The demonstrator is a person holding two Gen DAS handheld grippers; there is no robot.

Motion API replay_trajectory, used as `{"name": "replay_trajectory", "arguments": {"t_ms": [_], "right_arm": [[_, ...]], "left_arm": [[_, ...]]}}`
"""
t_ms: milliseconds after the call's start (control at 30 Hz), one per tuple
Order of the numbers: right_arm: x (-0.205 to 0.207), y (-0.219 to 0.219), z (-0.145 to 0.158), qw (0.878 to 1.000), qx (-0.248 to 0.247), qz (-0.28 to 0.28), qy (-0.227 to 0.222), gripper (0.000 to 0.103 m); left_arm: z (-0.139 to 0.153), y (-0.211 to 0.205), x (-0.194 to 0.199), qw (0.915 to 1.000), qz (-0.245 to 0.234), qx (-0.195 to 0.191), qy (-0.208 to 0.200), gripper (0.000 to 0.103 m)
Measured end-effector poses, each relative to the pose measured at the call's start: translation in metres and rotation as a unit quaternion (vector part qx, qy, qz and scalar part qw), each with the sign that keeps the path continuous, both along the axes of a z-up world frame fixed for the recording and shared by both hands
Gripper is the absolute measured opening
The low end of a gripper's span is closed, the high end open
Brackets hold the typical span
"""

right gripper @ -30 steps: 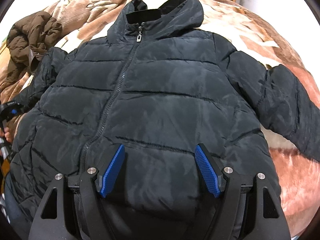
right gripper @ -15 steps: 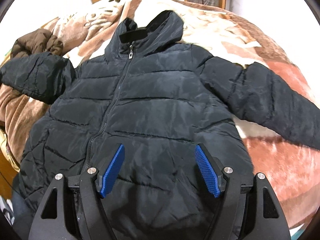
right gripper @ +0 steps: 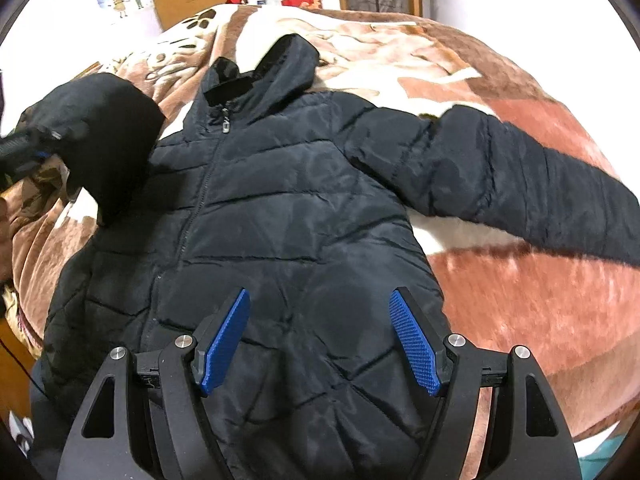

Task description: Fold large clothes

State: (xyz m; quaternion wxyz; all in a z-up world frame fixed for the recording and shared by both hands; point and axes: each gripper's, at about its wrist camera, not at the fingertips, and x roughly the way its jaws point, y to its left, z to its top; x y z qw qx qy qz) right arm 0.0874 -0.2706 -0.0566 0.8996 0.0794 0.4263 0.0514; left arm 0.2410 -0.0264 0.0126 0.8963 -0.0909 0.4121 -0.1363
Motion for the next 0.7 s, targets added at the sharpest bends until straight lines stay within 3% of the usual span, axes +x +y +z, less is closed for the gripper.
{"name": "replay_trajectory", "arguments": {"t_ms": [100, 167, 267, 400, 533, 700], "right_arm": [[0.003, -0.006, -0.006, 1.0, 0.004, -0.006, 0.007, 0.072], [0.005, -0.007, -0.007, 1.0, 0.003, -0.007, 0.007, 0.072], [0.007, -0.009, -0.005, 1.0, 0.006, -0.011, -0.001, 0.072], [0.01, -0.008, 0.006, 1.0, 0.012, -0.013, -0.02, 0.072], [0.021, 0.001, 0.016, 0.999, 0.006, -0.003, -0.039, 0.072], [0.062, 0.022, 0.014, 0.999, 0.002, 0.019, -0.037, 0.072]], "left_arm": [[-0.025, -0.028, 0.005, 0.9987, -0.029, -0.023, 0.035, 0.036], [-0.033, -0.039, -0.003, 0.9976, -0.043, -0.037, 0.039, 0.056], [-0.029, -0.05, -0.01, 0.9953, -0.067, -0.061, 0.034, 0.059], [-0.015, -0.047, -0.025, 0.9951, -0.075, -0.064, 0.013, 0.059], [-0.01, -0.017, -0.034, 0.9983, -0.032, -0.048, -0.002, 0.059], [-0.027, 0.036, -0.01, 0.9989, 0.041, -0.007, 0.022, 0.059]]}}
